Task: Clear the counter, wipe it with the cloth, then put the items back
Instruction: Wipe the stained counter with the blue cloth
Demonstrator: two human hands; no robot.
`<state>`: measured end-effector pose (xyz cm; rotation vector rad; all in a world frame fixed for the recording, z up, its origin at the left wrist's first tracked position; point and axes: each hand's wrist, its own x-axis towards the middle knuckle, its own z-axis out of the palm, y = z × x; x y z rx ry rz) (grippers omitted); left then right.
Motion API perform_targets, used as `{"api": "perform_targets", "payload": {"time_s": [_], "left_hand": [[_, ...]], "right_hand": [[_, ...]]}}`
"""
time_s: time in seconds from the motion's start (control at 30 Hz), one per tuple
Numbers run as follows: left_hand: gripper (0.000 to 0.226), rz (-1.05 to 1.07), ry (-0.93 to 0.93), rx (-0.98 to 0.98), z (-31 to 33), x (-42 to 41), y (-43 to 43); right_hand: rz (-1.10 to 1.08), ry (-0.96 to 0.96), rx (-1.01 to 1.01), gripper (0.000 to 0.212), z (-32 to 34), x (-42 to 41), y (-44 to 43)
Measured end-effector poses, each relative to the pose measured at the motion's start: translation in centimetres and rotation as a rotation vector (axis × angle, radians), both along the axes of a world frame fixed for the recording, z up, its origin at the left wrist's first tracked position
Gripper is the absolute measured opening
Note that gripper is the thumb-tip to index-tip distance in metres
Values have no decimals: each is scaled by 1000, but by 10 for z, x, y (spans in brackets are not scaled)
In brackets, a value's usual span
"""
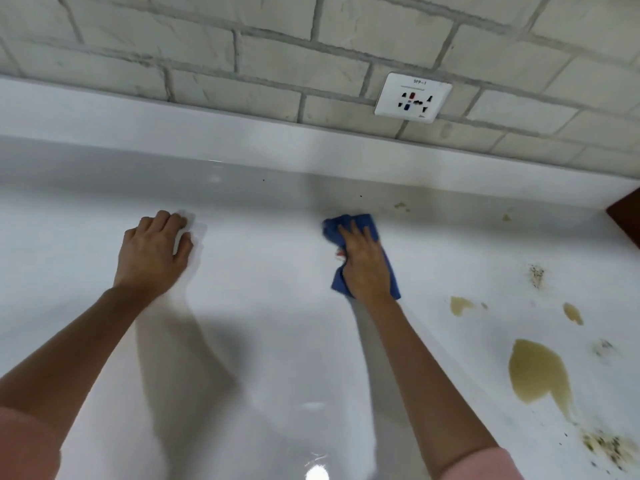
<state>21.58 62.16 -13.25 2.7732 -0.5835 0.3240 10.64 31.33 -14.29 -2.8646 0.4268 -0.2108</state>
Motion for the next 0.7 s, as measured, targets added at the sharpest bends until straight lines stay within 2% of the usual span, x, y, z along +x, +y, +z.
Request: {"api": "perform_targets", "payload": {"time_s": [0.07,0.13,0.27,0.37,0.47,0.57,0.7], "left_hand": [[23,20,16,42,6,7,-5],[19,41,33,54,10,13,-10],[34,47,37,-99,3,10,-13],[37,-32,39,-154,-4,9,-15],[37,-3,72,-163,-6,10,-16],[37,7,79,-162,-8,10,-16],[48,6,107,-153,-7,11,-12]], "right_hand": [[44,-13,62,66,-3,-24,2],[-56,-20,24,67,-3,-47,-29],[-374,44,-76,54,5,-36,-103],[-414,101,-40,54,12,10,-112],[-270,144,-41,53,10,57,-96],[-28,109,-35,53,2,89,-53],[256,76,-1,64,5,83,-52]]}}
